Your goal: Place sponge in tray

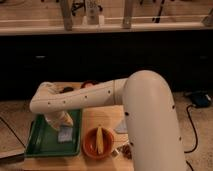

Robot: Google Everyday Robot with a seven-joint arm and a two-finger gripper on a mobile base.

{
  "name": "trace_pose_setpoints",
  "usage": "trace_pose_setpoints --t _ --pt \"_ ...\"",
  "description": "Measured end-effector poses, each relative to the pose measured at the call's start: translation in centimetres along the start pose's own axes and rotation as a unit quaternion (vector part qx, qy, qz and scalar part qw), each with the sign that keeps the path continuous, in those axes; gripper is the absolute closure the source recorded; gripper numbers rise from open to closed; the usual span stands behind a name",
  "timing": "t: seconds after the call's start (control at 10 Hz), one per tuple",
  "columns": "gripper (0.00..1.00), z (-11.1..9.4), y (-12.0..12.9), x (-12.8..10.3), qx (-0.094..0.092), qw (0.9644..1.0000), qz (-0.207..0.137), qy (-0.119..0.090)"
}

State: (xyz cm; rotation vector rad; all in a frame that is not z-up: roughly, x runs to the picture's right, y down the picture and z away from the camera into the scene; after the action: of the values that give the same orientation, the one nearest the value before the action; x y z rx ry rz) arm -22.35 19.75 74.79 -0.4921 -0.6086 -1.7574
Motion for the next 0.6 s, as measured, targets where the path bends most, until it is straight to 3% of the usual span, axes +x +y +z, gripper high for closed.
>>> trace_pose_setpoints --t 0.3,0.6 --pt "0.23 0.08 -0.42 0.08 0.000 1.0000 -0.005 0.001" --pt "0.20 -0.03 -0.83 0.33 0.002 0.9999 -0.012 0.004"
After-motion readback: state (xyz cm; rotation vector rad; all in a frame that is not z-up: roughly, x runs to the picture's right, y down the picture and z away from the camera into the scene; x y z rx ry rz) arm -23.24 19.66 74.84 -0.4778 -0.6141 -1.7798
